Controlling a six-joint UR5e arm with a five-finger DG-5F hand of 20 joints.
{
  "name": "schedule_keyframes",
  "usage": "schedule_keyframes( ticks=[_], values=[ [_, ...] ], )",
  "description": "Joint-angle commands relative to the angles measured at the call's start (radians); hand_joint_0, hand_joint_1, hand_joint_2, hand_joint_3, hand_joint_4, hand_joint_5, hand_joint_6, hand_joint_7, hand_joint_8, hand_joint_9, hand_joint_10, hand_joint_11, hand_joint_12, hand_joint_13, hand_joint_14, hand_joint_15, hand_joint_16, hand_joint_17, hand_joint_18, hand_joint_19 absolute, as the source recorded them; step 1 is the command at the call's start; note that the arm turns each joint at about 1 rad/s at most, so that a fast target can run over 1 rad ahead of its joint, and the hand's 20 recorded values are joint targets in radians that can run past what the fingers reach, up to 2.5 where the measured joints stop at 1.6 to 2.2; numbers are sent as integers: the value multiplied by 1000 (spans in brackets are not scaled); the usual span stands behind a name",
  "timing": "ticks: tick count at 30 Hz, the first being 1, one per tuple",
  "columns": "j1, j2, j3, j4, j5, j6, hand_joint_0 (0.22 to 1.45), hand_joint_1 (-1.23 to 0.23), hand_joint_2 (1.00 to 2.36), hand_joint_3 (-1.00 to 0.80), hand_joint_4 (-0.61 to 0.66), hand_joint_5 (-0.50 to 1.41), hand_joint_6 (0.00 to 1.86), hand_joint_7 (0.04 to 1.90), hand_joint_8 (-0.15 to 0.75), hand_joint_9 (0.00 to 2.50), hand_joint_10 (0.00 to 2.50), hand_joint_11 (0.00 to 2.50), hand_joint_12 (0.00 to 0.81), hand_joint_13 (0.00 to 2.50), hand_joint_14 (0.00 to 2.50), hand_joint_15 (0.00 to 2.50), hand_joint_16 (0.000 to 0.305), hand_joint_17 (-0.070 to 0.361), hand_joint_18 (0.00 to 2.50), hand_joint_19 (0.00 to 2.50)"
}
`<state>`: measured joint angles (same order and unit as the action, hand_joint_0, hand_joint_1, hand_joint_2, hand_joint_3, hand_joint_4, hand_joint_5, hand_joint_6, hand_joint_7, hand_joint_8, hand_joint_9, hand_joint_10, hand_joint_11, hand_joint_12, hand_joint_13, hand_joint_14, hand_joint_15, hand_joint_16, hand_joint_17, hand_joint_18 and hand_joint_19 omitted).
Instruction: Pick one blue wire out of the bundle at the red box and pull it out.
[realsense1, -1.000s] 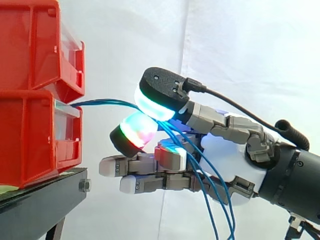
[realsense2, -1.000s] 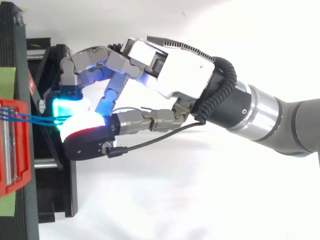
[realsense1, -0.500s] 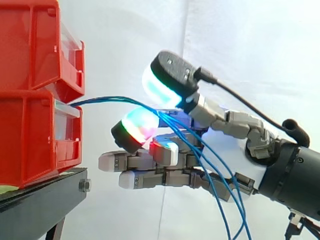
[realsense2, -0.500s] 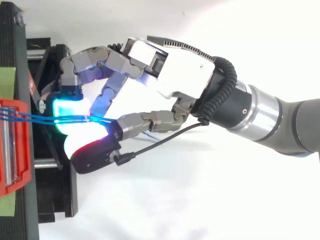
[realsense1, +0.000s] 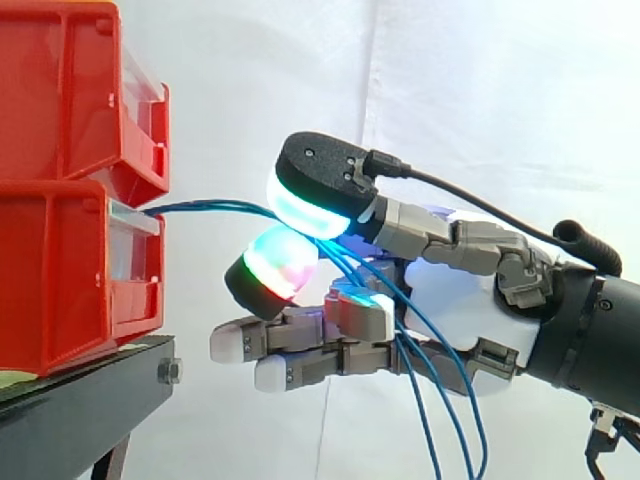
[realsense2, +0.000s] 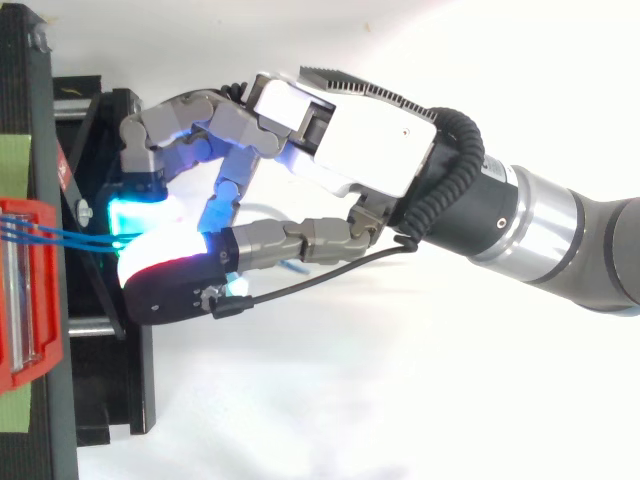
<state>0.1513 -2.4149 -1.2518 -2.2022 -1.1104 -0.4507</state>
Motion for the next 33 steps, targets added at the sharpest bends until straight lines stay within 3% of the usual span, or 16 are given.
schedule_keyframes(
  ticks=[1,11,14,16,20,25,27,29,33],
  values=[
    [1,0,0,-5,0,-2,586,-722,1012,-217,158,-22,783,1267,259,1614,26,948,371,818,12,321,49,111,772,401],
    [-1,0,0,-1,0,-2,579,-876,1014,-245,173,-63,823,1292,257,1437,27,981,359,723,13,337,46,104,682,400],
    [1,0,0,1,1,-2,600,-919,1012,-331,183,-83,837,1283,243,1374,29,995,345,669,14,335,44,99,616,399],
    [1,0,0,2,0,-2,594,-952,1000,-487,195,-88,842,1264,246,1363,28,1001,345,654,13,339,44,99,610,399],
    [-1,0,0,10,0,0,524,-853,1000,-500,200,-87,844,1226,254,1375,27,981,359,667,13,335,46,104,626,398],
    [1,0,0,10,0,0,518,-489,1000,-500,180,-68,822,1228,252,1465,26,965,368,704,13,338,47,106,650,444],
    [1,0,0,10,0,0,543,-432,1000,-500,174,-64,816,1244,244,1468,27,964,360,705,13,337,46,103,641,463],
    [-1,0,0,10,0,0,573,-444,1003,-466,171,-63,816,1250,240,1482,27,974,353,708,13,339,44,99,641,461],
    [1,0,0,9,0,0,592,-632,1011,-348,178,-59,817,1255,248,1497,29,989,347,734,13,341,42,95,665,451]
  ],
)
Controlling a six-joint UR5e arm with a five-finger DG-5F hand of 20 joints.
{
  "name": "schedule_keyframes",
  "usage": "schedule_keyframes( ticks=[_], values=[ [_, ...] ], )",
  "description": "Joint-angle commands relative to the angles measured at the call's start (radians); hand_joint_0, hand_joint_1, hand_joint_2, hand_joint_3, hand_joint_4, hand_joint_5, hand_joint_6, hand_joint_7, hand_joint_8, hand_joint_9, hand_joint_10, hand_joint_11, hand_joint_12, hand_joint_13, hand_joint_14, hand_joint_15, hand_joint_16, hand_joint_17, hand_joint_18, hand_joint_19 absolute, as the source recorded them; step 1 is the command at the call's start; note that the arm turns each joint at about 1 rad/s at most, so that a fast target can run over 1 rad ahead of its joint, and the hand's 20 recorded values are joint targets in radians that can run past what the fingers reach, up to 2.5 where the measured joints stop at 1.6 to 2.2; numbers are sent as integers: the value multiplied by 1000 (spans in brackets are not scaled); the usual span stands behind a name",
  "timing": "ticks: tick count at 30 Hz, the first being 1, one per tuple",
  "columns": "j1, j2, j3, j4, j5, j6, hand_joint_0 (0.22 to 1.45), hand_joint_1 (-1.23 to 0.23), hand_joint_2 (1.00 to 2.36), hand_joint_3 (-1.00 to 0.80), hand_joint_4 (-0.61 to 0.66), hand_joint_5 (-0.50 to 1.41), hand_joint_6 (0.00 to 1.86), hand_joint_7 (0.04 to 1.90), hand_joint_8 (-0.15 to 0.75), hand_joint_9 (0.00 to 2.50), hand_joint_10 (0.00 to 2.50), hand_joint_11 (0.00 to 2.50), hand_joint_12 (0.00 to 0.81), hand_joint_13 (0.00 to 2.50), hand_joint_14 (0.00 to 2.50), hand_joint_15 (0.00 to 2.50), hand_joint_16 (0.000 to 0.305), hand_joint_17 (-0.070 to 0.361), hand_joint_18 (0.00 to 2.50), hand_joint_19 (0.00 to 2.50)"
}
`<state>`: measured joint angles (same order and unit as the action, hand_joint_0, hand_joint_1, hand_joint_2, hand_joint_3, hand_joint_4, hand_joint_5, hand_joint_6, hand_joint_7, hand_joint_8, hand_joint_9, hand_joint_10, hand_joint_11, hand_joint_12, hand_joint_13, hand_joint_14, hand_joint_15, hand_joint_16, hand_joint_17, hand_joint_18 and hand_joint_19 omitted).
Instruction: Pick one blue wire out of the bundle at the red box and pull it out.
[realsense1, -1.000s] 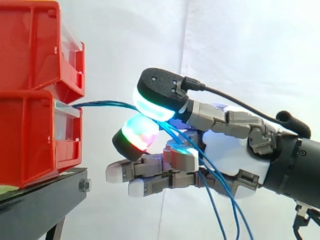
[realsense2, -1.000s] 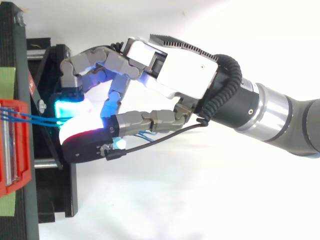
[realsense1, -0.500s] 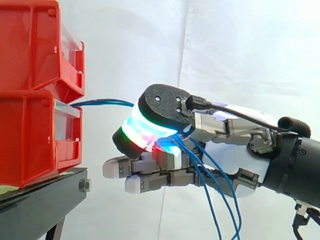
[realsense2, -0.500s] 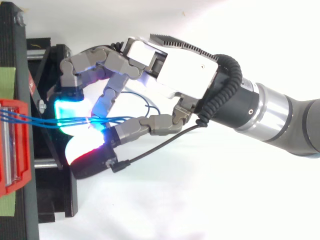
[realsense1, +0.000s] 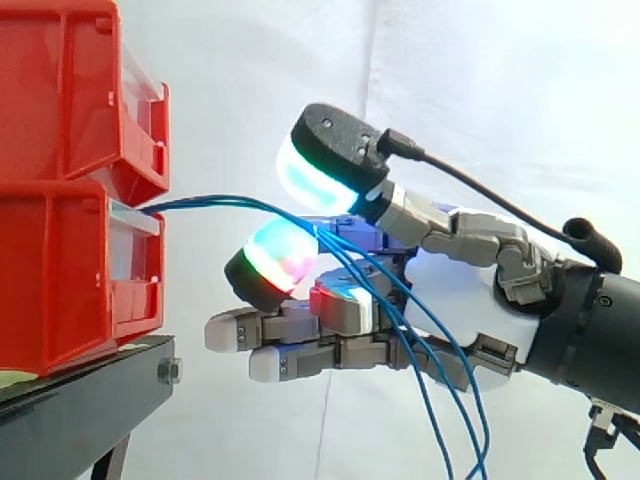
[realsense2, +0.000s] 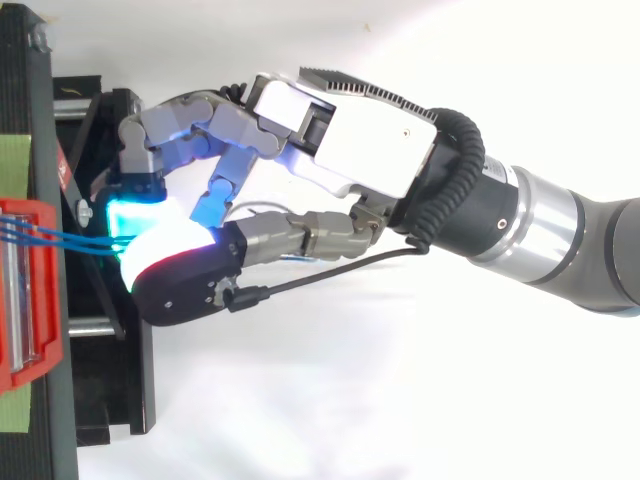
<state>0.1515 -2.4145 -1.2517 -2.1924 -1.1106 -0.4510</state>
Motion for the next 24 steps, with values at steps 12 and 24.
schedule_keyframes(
  ticks=[12,24],
  values=[
    [0,0,0,0,0,0,603,-885,1015,-236,176,-60,833,1291,261,1468,27,1003,358,749,13,342,45,102,691,398],
    [0,0,0,0,0,0,529,-376,1000,-500,180,-67,787,1220,240,1427,27,928,361,677,13,333,47,106,634,467]
  ],
)
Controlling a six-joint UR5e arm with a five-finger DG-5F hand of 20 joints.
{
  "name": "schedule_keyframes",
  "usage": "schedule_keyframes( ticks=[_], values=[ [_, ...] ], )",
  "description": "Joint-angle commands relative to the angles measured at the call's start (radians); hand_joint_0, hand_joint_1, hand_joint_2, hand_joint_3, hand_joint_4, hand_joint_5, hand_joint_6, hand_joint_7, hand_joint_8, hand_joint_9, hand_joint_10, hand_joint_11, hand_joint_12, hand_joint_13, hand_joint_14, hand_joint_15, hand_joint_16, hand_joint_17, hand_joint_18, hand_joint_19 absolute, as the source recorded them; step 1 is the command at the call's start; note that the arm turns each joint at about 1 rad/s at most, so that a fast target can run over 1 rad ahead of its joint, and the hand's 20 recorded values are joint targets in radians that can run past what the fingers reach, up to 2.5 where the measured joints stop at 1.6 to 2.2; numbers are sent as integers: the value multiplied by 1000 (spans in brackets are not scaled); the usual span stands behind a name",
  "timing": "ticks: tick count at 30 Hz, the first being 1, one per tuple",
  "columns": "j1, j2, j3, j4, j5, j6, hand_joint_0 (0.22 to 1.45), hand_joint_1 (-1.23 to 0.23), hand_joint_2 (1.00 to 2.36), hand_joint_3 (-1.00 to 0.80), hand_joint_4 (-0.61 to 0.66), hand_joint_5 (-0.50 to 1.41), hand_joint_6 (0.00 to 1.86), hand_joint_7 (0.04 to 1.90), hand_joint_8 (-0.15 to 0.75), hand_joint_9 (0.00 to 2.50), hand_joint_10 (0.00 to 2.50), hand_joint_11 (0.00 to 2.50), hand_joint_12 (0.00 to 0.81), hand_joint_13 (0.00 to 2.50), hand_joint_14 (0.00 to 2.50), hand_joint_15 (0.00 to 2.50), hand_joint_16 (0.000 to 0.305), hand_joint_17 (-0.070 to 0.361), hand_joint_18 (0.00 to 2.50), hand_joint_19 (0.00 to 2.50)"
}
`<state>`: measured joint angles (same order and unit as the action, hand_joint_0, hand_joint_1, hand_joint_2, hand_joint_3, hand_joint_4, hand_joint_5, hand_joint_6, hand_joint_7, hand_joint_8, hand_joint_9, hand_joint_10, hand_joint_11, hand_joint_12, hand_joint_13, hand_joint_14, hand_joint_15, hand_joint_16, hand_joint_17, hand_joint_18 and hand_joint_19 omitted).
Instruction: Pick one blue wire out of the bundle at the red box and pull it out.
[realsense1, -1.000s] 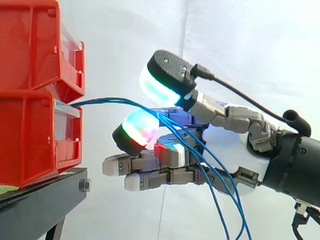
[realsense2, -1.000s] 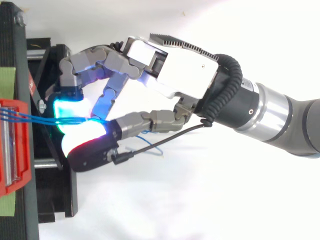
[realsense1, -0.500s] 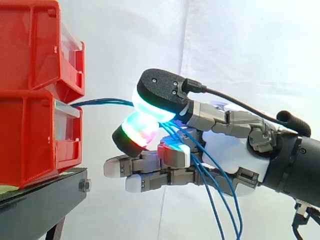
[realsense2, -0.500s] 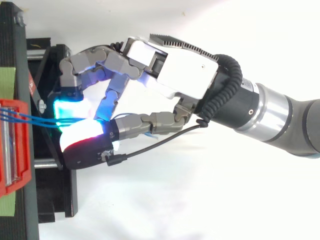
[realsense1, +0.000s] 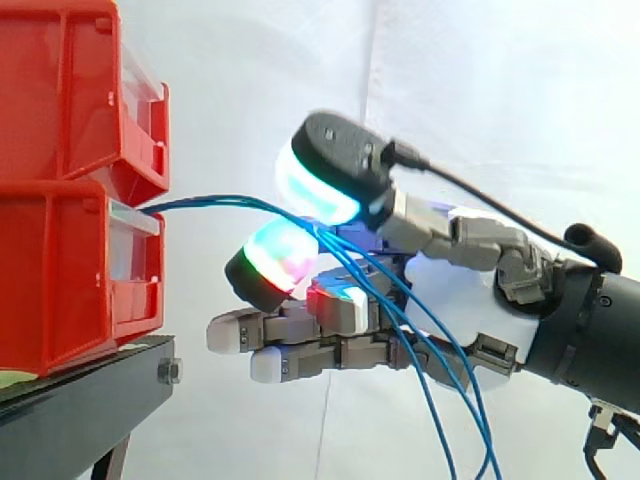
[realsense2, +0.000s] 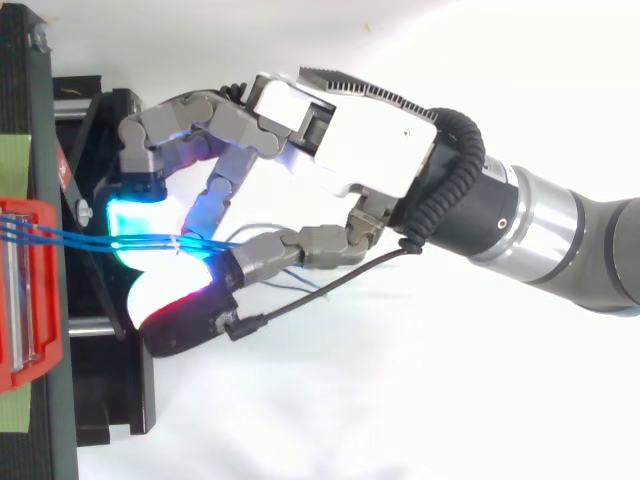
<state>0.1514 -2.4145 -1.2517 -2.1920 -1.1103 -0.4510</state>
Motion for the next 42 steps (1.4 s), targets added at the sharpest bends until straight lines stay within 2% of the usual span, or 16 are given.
schedule_keyframes(
  ticks=[1,3,7,18,22,30,36,42],
  values=[
    [0,0,0,0,0,0,558,-330,1000,-500,168,-61,772,1241,225,1433,27,938,354,675,14,339,46,104,628,478],
    [0,0,0,0,0,0,583,-358,1003,-454,176,-56,766,1257,225,1457,28,943,351,681,13,336,45,102,627,481],
    [0,0,0,-2,0,0,592,-571,1012,-306,212,-48,759,1235,236,1484,26,919,353,724,12,329,45,102,684,460],
    [-1,0,0,0,0,0,583,-782,1015,-195,176,-24,724,1314,261,1497,27,939,372,760,14,328,48,108,724,410],
    [0,0,0,0,0,0,582,-882,1017,-224,167,-47,764,1298,248,1426,28,948,356,711,13,334,46,104,669,401],
    [0,0,0,0,0,0,632,-987,1013,-327,125,-82,818,1267,234,1343,28,970,342,637,13,315,44,99,603,380],
    [0,0,0,0,0,0,654,-991,1002,-477,131,-92,830,1228,233,1315,27,974,338,616,13,313,44,100,582,363],
    [0,0,0,0,0,0,569,-941,1000,-500,176,-95,830,1219,237,1297,27,963,345,609,13,315,45,102,575,376]
  ],
)
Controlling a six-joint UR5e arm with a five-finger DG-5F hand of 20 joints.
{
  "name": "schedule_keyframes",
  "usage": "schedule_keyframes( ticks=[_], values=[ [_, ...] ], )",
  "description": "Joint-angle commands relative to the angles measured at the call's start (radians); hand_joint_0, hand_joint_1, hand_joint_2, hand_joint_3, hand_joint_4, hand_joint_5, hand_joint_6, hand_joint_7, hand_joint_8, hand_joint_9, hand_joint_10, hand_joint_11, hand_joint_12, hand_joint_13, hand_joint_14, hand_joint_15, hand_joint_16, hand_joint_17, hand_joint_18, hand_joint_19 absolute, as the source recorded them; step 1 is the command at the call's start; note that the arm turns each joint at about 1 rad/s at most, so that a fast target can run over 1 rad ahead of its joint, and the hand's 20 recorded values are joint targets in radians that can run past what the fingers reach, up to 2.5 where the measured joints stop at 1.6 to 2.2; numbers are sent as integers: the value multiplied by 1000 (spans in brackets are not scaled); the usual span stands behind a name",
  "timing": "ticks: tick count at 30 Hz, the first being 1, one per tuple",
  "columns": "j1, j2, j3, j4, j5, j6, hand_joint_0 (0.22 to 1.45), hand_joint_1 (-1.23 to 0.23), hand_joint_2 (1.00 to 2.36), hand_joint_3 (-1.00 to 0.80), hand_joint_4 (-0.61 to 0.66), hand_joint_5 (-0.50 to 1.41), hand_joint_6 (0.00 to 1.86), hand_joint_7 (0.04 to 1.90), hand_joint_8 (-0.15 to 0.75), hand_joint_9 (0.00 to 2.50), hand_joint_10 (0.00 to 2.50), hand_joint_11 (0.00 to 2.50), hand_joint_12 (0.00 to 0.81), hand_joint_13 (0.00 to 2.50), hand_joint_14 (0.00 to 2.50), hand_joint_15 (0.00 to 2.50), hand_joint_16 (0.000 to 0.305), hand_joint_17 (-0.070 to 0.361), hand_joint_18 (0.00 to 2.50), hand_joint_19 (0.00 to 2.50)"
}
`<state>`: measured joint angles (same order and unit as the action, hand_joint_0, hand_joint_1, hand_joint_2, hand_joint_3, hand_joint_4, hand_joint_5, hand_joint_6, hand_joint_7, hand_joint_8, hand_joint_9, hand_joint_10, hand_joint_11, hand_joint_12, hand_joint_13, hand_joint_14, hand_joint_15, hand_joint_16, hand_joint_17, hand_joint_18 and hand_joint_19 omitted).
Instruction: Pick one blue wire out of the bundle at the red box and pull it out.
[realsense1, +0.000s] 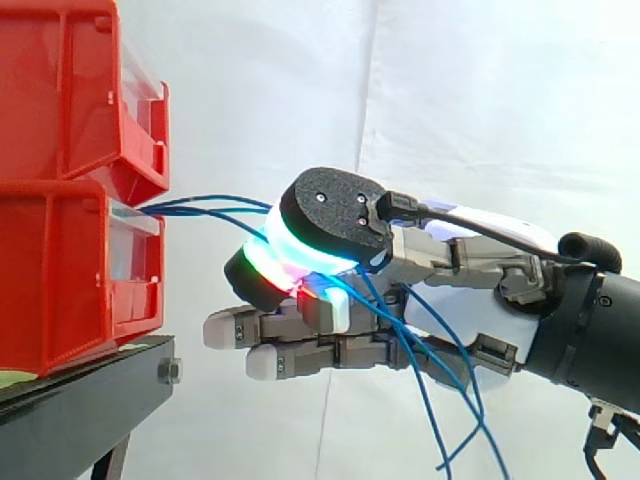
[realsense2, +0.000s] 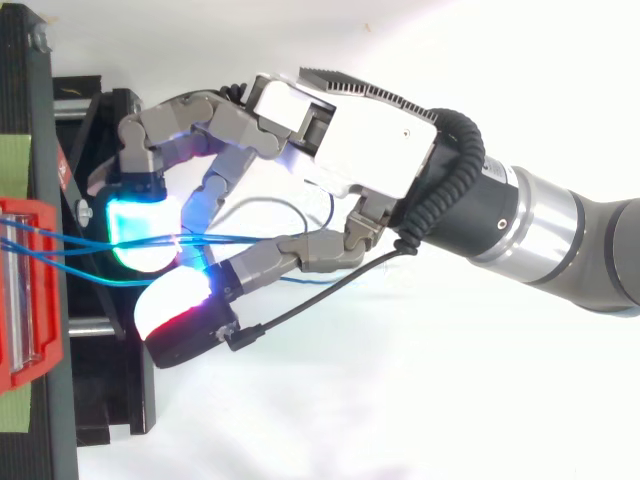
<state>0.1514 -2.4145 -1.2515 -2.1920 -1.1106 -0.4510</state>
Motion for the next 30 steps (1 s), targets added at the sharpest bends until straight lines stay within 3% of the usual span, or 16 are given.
schedule_keyframes(
  ticks=[1,6,10,22,30],
  values=[
    [-1,0,0,0,0,0,545,-913,1000,-500,176,-94,831,1209,243,1305,26,954,348,613,12,317,46,104,577,380],
    [0,0,0,0,0,0,486,-599,1000,-500,177,-77,806,1190,262,1377,22,935,379,641,12,320,50,113,606,416],
    [0,0,0,0,0,2,526,-457,1000,-500,170,-71,784,1201,248,1384,25,926,368,631,12,324,48,107,587,449],
    [-1,0,0,0,0,2,591,-720,1012,-319,181,-67,810,1254,257,1446,27,978,353,686,13,334,44,98,627,440],
    [0,0,0,-2,0,0,610,-875,1009,-368,200,-92,834,1237,253,1353,27,988,352,639,13,330,44,100,600,412]
  ],
)
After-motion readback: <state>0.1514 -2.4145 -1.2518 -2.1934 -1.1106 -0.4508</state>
